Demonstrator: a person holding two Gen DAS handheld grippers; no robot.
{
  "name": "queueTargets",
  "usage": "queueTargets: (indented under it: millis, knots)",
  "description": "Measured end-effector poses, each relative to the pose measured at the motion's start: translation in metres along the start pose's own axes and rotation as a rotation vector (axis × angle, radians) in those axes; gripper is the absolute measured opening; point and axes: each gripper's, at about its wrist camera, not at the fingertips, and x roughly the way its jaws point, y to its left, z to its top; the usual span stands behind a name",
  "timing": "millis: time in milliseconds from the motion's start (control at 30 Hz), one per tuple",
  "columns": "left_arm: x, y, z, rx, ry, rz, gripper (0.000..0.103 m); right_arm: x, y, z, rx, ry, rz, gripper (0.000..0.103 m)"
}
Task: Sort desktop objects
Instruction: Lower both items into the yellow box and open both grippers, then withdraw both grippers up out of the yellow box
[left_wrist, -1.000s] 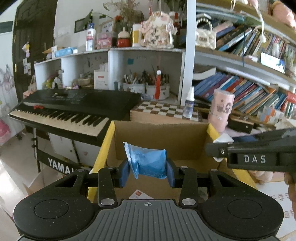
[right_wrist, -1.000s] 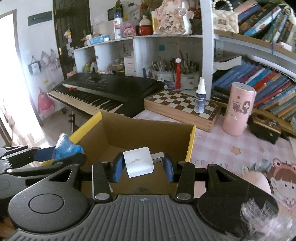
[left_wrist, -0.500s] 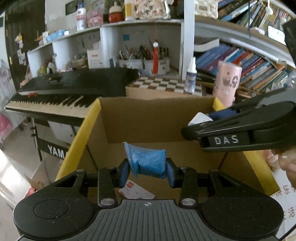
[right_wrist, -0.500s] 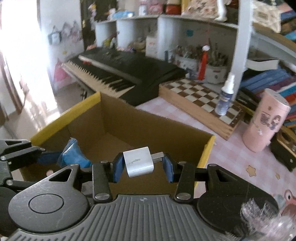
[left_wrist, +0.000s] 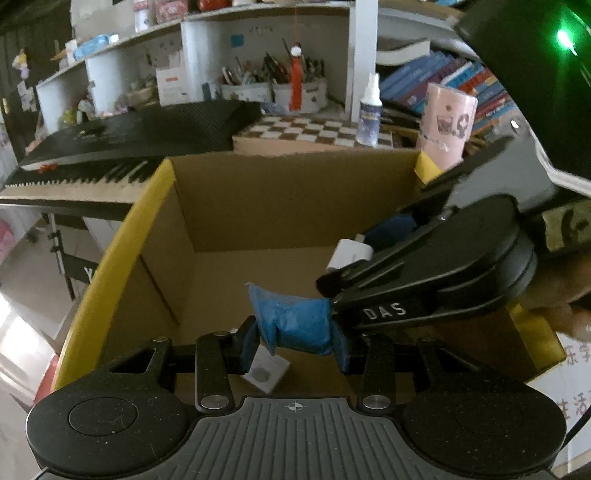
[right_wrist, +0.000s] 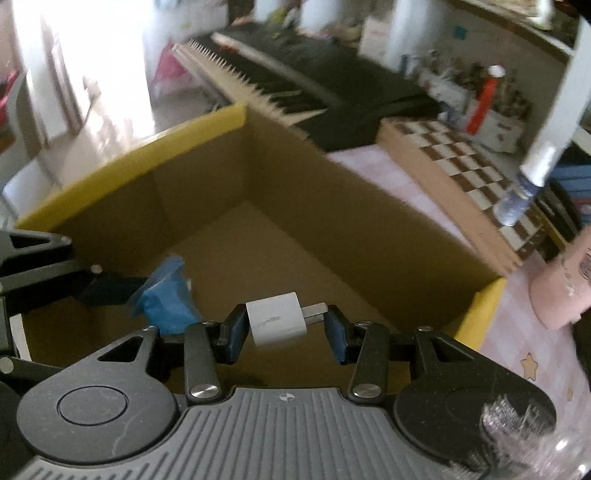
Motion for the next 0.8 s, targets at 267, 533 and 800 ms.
queueTargets:
  millis: [267,533,800]
  knots:
    - [0.001,0.002,-0.004,-0.037,0.01,-0.005,0.04,0.005,0.0,0.002,-0.009,0.047,0.008,0.042]
    - [-0.007,0.003,-0.005,-0.038,-0.026,0.024,0.058,0.001,-0.003,0.002,0.016,0.01,0.004,0.049]
    - [-0.029,0.009,-0.005,-0.064,-0.111,0.044,0.079,-0.03,-0.003,-0.007,0.102,-0.128,-0.06,0.052]
